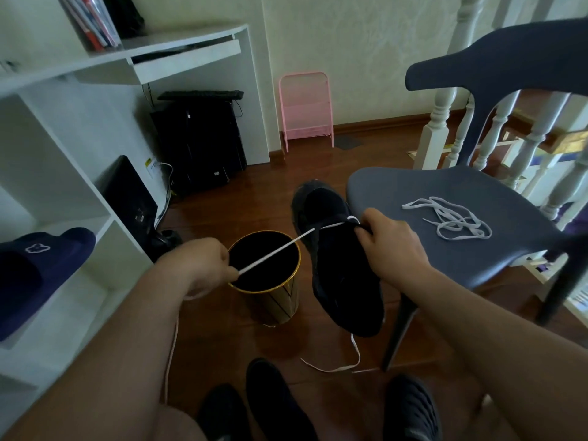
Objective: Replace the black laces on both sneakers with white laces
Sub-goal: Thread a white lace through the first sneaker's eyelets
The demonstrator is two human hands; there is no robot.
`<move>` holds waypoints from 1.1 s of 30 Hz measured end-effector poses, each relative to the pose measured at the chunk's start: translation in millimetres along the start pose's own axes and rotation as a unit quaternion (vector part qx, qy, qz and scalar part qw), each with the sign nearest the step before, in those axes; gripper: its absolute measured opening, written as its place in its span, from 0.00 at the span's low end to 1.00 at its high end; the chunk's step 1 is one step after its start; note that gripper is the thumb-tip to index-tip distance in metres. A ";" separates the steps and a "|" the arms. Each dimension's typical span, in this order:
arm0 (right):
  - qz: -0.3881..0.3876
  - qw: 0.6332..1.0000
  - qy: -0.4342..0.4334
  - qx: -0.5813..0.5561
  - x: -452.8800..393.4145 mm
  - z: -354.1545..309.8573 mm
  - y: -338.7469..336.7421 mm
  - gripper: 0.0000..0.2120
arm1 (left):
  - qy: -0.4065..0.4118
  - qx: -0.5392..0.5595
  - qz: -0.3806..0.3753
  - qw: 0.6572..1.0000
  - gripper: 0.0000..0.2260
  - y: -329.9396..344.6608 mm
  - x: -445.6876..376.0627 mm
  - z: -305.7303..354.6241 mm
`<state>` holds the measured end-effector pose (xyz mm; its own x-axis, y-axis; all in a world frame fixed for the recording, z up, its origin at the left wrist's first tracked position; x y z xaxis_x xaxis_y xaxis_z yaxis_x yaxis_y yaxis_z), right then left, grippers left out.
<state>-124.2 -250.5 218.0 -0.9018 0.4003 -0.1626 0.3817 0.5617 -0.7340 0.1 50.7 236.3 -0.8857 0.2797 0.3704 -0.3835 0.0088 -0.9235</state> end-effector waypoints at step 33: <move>0.128 0.977 -0.013 -0.168 -14.5 -17.7 -66.4 0.08 | -0.110 0.348 0.400 0.841 0.11 -10.7 10.3 1.7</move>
<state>-132.9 -280.8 280.7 -0.7708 0.5431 -0.3332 0.6371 0.6533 -0.4090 -5.4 51.9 250.1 -0.9305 -0.2560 -0.2619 0.3658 -0.6835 -0.6317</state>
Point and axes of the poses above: each hand's wrist, its own x-axis away from the middle knuckle, its own y-axis out of the palm, z = x × y, the point moved 3 cm from there along -x, towards the middle knuckle, and after that the axes turned 8 degrees about -x, right-handed, at the moved point
